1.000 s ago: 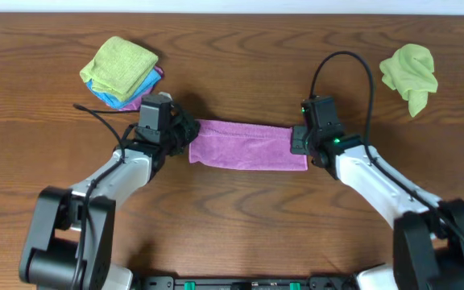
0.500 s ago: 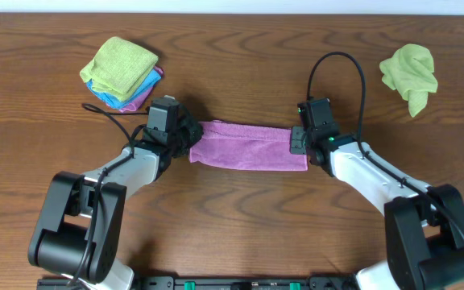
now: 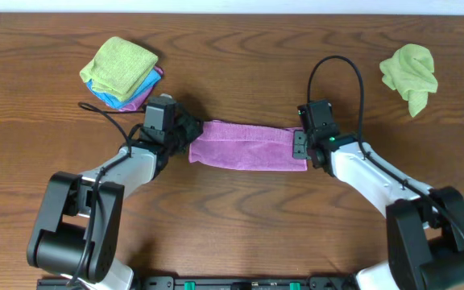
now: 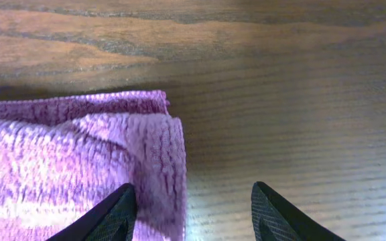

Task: Fold the cloth

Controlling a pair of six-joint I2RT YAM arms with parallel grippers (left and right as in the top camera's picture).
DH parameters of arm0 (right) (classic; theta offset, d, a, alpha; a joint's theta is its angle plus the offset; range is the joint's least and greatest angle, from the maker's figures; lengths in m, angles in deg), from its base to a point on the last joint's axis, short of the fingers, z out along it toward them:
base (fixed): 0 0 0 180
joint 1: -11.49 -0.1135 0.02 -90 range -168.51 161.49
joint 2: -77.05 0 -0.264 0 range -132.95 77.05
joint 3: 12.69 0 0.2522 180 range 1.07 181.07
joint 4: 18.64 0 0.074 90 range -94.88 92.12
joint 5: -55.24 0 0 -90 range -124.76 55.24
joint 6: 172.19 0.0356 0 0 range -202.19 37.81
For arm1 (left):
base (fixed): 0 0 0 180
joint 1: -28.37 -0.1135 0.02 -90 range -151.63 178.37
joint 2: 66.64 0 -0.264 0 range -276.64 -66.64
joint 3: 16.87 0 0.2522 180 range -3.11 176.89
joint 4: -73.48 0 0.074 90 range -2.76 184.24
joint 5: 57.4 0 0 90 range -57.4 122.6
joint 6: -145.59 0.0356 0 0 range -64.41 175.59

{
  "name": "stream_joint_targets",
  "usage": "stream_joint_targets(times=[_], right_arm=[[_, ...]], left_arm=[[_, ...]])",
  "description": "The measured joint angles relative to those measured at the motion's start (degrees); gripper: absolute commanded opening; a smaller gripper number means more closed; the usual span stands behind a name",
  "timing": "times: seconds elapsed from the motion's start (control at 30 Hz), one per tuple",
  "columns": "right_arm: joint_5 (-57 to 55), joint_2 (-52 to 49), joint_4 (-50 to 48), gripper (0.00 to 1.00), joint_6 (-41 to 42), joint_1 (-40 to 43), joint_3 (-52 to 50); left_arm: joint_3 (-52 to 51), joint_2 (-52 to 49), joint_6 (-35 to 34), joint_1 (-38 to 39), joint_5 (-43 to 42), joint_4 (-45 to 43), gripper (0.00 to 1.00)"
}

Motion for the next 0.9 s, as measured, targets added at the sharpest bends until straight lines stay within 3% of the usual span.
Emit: stream_joint_targets(times=[0.17,0.23,0.33,0.37,0.9], right_arm=[[1.86,4.13,2.84,0.69,0.83,0.00,0.31],[3.13,6.25,4.44,0.71,2.19,0.13,0.37],[5.70,8.81,5.79,0.73,4.59,0.74,0.39],[6.78,9.27,5.95,0.74,5.16,1.14,0.39],[19.65,4.85,2.56,0.77,7.72,7.34,0.48]], left_arm=[[0.33,3.37,1.16,-0.68,0.02,0.20,0.45],[0.55,5.55,1.11,-0.72,-0.02,0.87,0.36],[0.74,8.79,1.18,-0.70,-0.85,1.75,0.09],[0.87,9.38,1.05,-0.63,-1.38,1.73,0.06],[1.07,1.86,0.90,5.27,-2.32,2.12,0.06]])
